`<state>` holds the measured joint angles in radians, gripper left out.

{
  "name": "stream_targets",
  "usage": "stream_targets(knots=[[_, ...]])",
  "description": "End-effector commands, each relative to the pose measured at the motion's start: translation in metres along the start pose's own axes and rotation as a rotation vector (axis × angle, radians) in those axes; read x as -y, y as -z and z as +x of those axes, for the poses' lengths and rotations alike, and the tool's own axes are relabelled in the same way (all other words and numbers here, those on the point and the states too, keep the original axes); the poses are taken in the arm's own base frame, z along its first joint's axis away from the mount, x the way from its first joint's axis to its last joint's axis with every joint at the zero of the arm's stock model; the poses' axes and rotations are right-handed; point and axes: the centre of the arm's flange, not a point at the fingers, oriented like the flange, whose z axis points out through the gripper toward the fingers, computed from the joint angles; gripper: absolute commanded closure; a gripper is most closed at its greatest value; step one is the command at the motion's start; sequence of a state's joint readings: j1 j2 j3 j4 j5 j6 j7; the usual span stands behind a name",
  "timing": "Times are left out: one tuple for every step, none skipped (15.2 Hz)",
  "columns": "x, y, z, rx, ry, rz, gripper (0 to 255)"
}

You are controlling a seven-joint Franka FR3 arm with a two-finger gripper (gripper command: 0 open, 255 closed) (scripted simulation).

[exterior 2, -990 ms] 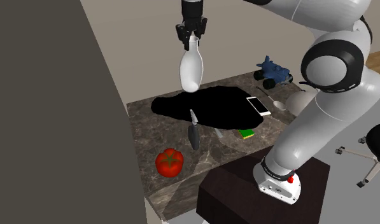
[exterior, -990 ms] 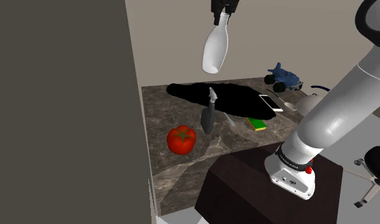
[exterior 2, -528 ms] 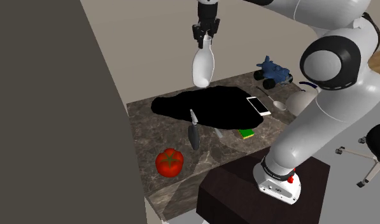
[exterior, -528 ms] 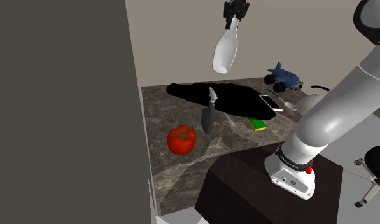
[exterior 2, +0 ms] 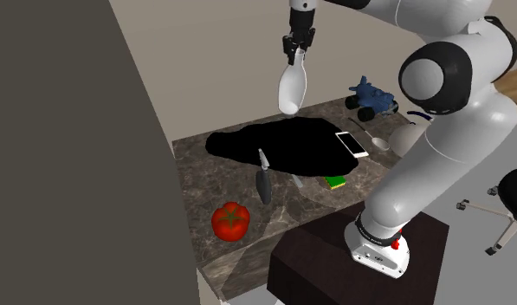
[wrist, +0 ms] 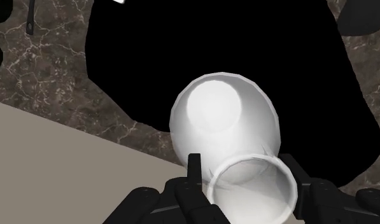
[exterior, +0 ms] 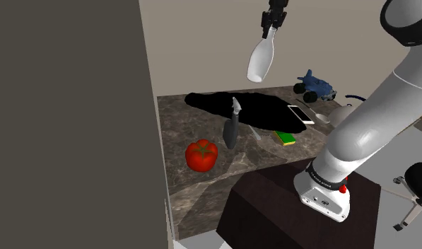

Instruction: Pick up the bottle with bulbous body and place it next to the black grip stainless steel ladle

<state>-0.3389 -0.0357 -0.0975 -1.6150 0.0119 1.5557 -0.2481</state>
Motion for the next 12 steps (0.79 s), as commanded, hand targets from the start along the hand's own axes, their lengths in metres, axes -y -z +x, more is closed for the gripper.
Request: stream_targets(knots=[[-0.025,-0.004,0.001,-0.001,0.002,-0.001,255],[-0.038,-0.008,0.002,-0.001,0.002,-0.001,255],[-0.051,-0.011,0.003,-0.001,0.002,-0.001,255],[-0.064,-0.015,0.004,-0.001,0.002,-0.001,255],[-0.076,-0.018,0.005,-0.001,0.002,-0.001,255],[-0.089,-0.022,0.006,-0.001,0.002,-0.001,255],[-0.102,-0.025,0.007,-0.001,0.002,-0.001,255],[-0.114,-0.029,0.008,-0.001,0.002,-0.001,255],[-0.127,-0.032,0.009,-0.001,0.002,-0.001,255],[-0.14,-0.036,0.01,-0.001,0.002,-0.001,255],[-0.152,-0.039,0.011,-0.001,0.002,-0.001,255],[-0.165,-0.043,0.012,-0.001,0.002,-0.001,255]])
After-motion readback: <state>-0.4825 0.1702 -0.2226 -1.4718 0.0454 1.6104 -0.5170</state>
